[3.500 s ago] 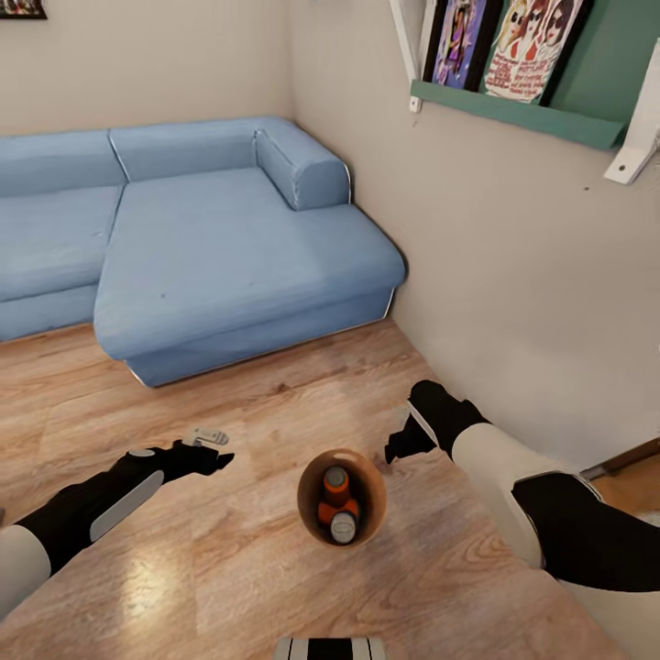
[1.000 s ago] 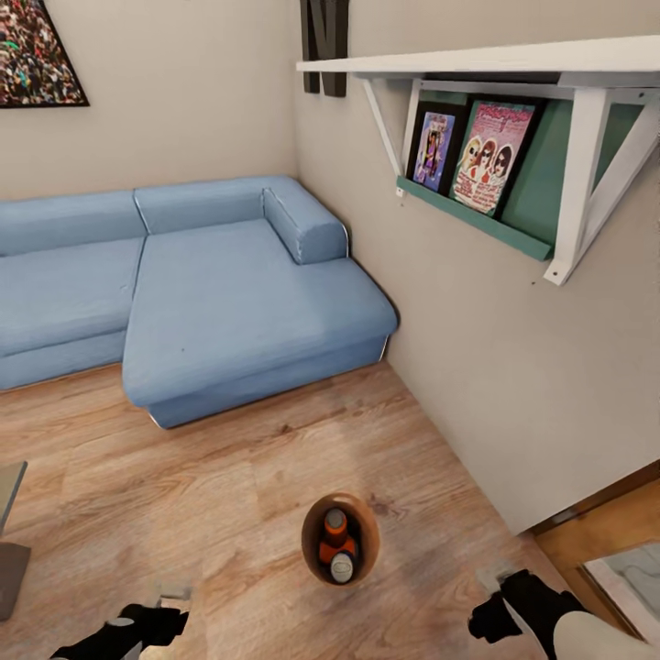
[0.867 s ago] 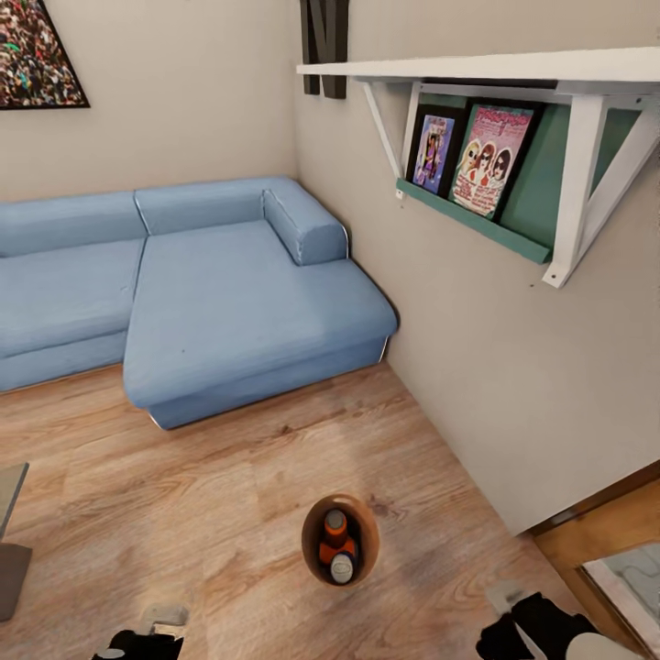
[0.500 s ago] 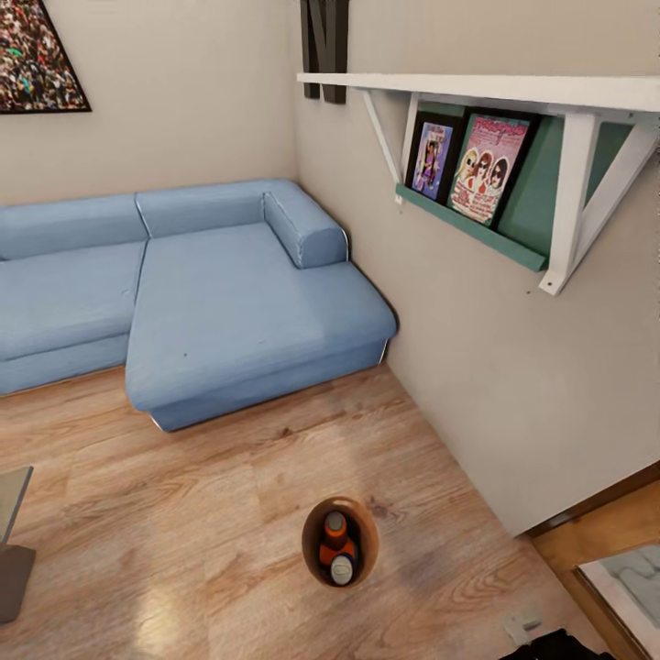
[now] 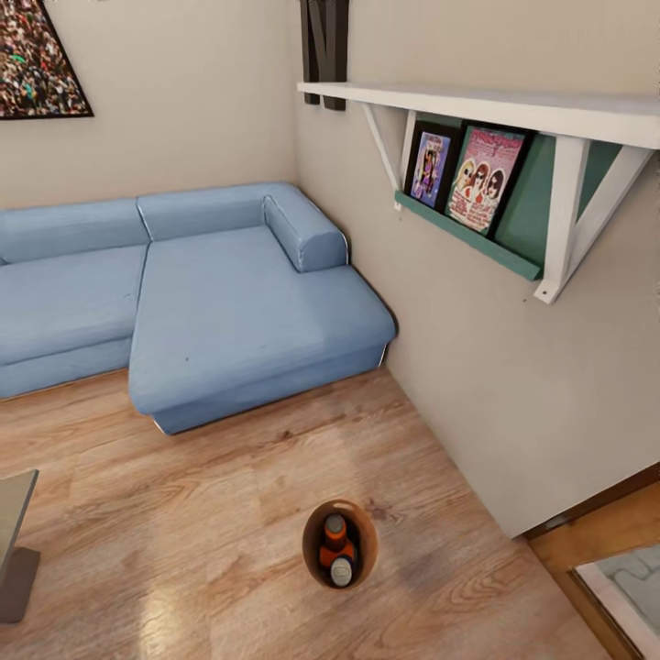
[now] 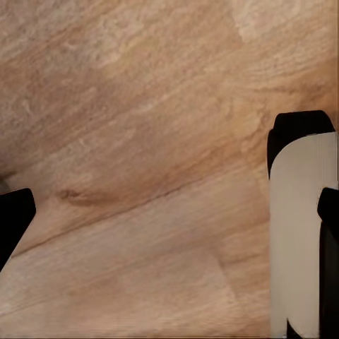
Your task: Put the three can of soda from the living room inside the tash can in the kitchen.
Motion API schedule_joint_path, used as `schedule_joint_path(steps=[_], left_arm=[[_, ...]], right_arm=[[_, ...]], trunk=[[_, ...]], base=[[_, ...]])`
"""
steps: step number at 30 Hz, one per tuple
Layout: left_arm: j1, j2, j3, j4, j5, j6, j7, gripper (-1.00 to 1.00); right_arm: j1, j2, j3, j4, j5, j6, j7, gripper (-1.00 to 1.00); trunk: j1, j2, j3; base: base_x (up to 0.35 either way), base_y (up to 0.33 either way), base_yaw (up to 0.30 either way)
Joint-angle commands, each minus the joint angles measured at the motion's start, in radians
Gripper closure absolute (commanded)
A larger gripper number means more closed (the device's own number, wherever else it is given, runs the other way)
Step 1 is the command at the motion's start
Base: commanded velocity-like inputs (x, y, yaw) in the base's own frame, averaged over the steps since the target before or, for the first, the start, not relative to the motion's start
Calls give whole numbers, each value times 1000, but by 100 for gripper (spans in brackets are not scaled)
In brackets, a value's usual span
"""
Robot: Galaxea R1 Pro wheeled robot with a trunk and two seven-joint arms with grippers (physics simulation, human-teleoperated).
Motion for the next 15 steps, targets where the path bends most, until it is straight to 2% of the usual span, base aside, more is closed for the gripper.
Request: schedule_joint_path(steps=[1, 8, 11, 13, 15], left_arm=[[5, 0, 0, 0, 0, -4, 0, -100], [50, 0, 3, 0, 3, -30, 0, -100], [65, 1, 4, 5, 4, -32, 0, -100], [86, 4, 5, 14, 5, -40, 0, -100], [95, 9, 6, 17, 7, -45, 0, -100]], right_arm=[[5, 0, -2, 0, 0, -3, 0, -100], [48, 1, -15, 1, -2, -21, 0, -100], [66, 2, -37, 1, -1, -45, 0, -100], [90, 2, -66, 1, -1, -72, 0, -100], [99, 2, -73, 1, -1, -79, 0, -100]], trunk=[[-4, 7, 3], [-31, 56, 25], [-42, 77, 35], [-50, 91, 41], [-58, 105, 47]], base=[[0, 0, 0], [0, 0, 0], [0, 0, 0], [0, 0, 0], [0, 0, 0]])
